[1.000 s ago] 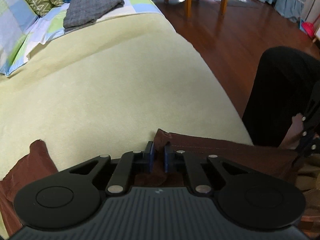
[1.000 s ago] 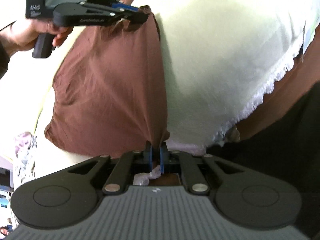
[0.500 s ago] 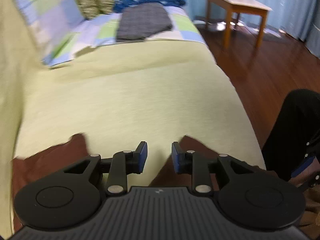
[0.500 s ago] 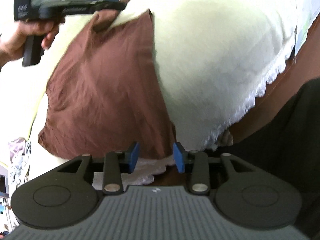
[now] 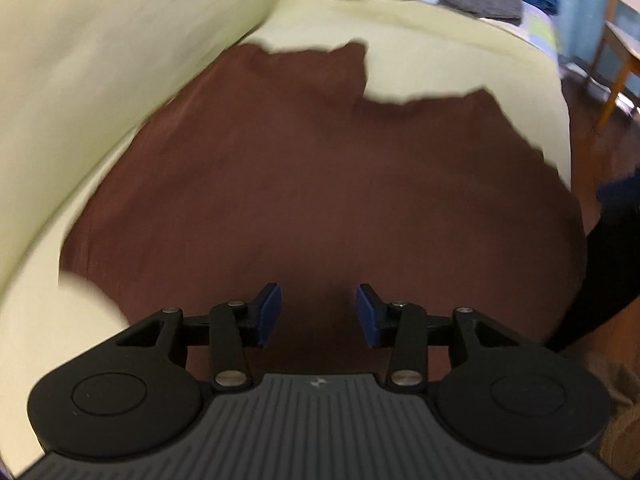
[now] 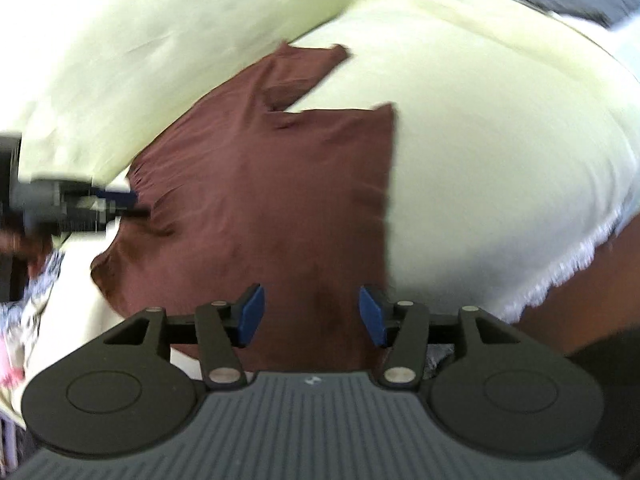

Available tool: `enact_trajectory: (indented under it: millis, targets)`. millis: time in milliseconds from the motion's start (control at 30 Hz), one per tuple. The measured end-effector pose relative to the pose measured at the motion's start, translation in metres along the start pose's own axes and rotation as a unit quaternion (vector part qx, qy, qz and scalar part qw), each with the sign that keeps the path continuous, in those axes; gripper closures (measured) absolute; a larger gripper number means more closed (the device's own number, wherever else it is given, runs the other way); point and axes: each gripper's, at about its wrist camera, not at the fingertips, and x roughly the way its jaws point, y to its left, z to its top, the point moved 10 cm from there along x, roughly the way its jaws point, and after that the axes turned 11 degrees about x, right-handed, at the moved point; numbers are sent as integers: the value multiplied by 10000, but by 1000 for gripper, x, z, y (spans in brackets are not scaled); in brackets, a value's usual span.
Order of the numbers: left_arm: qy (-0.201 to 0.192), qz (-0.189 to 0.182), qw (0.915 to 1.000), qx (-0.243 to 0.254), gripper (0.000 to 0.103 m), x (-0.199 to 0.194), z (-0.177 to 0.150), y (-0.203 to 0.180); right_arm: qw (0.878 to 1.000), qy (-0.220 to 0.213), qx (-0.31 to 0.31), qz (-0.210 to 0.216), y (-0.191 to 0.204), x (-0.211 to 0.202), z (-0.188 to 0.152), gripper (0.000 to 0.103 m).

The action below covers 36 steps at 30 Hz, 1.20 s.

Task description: Fold clothes

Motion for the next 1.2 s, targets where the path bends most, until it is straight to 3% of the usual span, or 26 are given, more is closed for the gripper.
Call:
enact_trajectory:
  millis: [167,567,1200]
  targets:
    - [129,249,9987,-430,55,-7,-48,0,9991,184,-380,101,37,8,-11,52]
    - [-224,363,9898,-1362,48,-9,-78,-3,9915,251,-1272,123,110,11,-25,41]
    - [-365,398,9847,-1659,45,-17,-95,-16,9860,257,-1644,-71,130,5,-36,35]
